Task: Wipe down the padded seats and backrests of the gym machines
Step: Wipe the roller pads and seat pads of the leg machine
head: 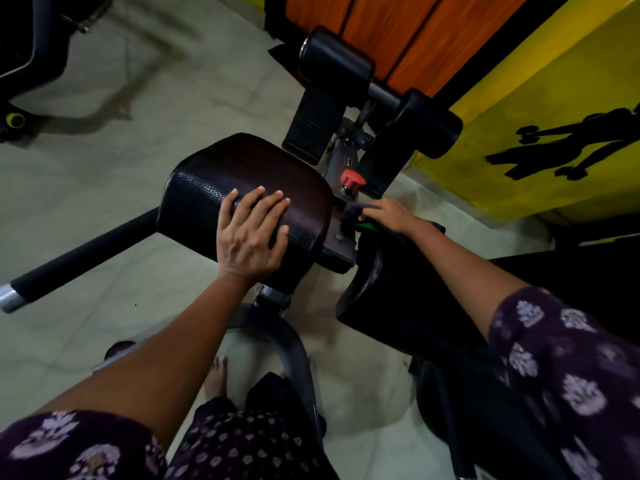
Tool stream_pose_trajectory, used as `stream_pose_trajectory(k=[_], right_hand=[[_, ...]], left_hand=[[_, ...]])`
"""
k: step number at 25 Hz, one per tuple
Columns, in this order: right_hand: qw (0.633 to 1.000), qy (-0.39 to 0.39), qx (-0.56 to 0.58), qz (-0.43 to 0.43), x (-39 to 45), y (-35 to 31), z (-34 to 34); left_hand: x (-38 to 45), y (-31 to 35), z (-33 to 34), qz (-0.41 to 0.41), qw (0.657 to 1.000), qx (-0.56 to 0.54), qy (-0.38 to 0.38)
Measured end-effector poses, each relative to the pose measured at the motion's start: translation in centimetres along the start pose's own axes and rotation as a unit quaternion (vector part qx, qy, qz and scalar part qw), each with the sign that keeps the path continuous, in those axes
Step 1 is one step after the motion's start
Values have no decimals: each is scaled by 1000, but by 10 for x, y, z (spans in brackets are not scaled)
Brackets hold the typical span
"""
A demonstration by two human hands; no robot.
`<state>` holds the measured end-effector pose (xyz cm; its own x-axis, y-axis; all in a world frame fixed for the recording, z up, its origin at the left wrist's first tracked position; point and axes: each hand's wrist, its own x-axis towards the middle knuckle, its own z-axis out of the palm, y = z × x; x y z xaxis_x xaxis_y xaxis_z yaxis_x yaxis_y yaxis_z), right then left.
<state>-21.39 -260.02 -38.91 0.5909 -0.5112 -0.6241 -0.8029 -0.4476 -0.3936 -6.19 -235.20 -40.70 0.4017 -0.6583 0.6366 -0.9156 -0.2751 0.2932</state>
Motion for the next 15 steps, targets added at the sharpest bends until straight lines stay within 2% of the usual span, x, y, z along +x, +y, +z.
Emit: stream_pose_trajectory(k=[3, 7, 9, 12, 15], right_hand=[[999, 6, -29, 27, 3, -3, 3], [993, -26, -70, -96, -55, -20, 14], [989, -35, -47, -135, -65, -20, 11], [998, -8, 13, -62, -36, -16, -1], [999, 21, -30, 35, -8, -12, 4]], left_hand=[[0, -1, 2, 0, 1000, 3, -1], [0, 0, 1, -1, 1000, 7, -1], [0, -1, 0, -2, 1000, 2, -2], [1, -2, 1, -3, 1000, 1, -2], [1, -1, 2, 1, 1000, 7, -1]])
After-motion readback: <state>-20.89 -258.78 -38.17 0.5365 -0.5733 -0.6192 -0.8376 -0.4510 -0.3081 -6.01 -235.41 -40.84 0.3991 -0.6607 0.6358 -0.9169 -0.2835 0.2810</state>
